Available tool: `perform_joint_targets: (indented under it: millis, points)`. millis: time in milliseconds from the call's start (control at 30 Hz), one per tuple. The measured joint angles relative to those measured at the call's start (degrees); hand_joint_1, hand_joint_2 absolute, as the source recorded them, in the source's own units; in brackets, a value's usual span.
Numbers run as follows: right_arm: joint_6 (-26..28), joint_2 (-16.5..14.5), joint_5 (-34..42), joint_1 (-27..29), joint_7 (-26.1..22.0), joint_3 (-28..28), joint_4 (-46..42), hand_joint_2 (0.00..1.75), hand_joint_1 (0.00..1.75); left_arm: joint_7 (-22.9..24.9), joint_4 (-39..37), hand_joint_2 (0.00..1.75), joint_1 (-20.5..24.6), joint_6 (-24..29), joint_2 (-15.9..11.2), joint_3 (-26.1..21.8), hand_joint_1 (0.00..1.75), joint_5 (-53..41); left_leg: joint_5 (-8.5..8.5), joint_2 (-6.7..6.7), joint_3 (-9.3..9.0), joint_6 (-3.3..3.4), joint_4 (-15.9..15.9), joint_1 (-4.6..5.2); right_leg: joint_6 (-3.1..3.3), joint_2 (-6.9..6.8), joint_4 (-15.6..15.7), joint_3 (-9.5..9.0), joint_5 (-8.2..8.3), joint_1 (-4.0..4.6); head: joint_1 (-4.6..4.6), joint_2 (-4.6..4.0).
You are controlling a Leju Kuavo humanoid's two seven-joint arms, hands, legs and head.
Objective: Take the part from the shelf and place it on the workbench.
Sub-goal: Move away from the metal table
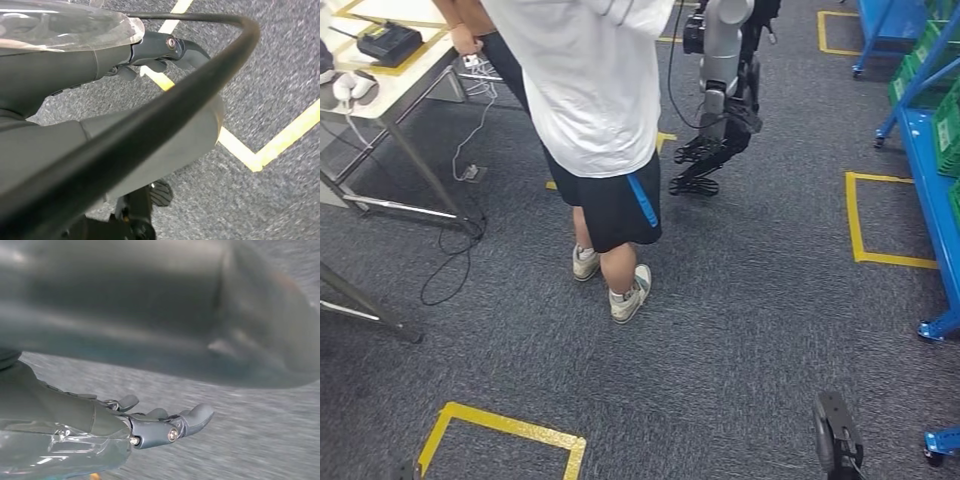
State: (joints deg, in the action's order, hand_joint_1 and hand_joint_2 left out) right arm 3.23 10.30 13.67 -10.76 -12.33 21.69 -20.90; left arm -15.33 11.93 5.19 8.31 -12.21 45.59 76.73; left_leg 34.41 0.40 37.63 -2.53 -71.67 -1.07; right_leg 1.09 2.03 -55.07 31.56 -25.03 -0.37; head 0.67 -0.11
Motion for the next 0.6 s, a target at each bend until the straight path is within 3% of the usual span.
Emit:
perform_joint_targets:
  millis: [33, 67, 133, 200, 267, 400, 533, 600]
  points:
    - [-0.1, 0.0, 0.4, 0.5, 0.2, 0.0, 0.6, 0.0, 0.0, 0.0, 0.0, 0.0, 0.0, 0.0, 0.0, 0.0, 0.0, 0.0, -1.47, -0.13, -0.19, 0.3, 1.3, 0.12, 0.03, 0.73, 0.0, -0.07, -0.01, 0.13, 0.2, 0.0]
    - [-0.2, 0.0, 0.8, 0.9, 0.4, 0.0, 1.1, 0.0, 0.0, 0.0, 0.0, 0.0, -0.1, 0.0, 0.1, 0.0, 0.0, 0.0, -3.71, -0.5, -1.47, 0.7, 4.6, 0.26, 0.05, 1.47, 0.0, -0.16, -0.01, 0.22, 0.38, 0.0]
    - [-0.5, -0.1, 1.8, 1.3, 0.6, 0.0, 1.9, 0.0, 0.0, 0.0, 0.0, 0.0, 0.0, 0.0, 0.0, 0.0, 0.0, 0.1, -7.58, -2.62, -4.99, 1.63, 12.9, 0.42, -0.02, 2.85, -0.1, -0.2, -0.04, 0.37, 0.73, 0.0]
    - [-0.9, -0.2, 3.3, 1.8, 0.6, -0.2, 2.7, 0.0, 0.0, 0.0, 0.0, 0.0, 0.1, 0.0, 0.0, 0.0, 0.0, 0.1, -8.68, -3.92, -6.83, 2.05, 17.1, 0.58, -0.43, 3.99, -0.1, 0.03, -0.04, 0.34, 0.79, 0.0]
    - [-1.4, -0.2, 4.9, 2.7, 0.4, -0.6, 3.4, 0.0, 0.0, -0.1, 0.0, 0.0, 0.4, 0.0, 0.1, 0.0, 0.0, 0.2, -8.72, -3.05, -7.22, 2.24, 17.8, 0.6, -1.15, 4.92, 0.1, 0.27, 0.07, 0.22, 0.74, 0.0]
    - [-1.7, -0.2, 5.9, 4.0, 0.3, -1.0, 4.2, 0.0, 0.0, -0.2, 0.0, 0.0, 0.4, 0.0, 0.3, -0.1, 0.0, 0.3, -9.21, -1.47, -8.17, 2.72, 19.1, 0.15, -1.95, 2.12, -1.3, 0.92, -0.95, 0.52, 0.57, 0.0]
    - [-1.7, -0.2, 5.9, 4.0, 0.3, -1.0, 4.3, 0.0, 0.0, -0.2, 0.0, 0.0, 0.3, 0.0, 0.3, -0.2, 0.0, 0.3, -9.18, -1.17, -8.23, 2.8, 19.1, 0.19, -2.05, 1.07, -2.8, 1.56, -2.0, 0.45, 0.13, 0.0]
    - [-1.8, -0.2, 6.0, 4.0, 0.3, -1.4, 5.0, 0.0, 0.0, -0.3, 0.0, 0.0, 0.1, 0.0, 0.4, -0.6, 0.0, 0.2, -8.87, 0.98, -8.49, 2.83, 19.1, 0.29, -2.73, -0.64, -10.0, 4.68, -4.74, -0.14, -0.9, 0.0]
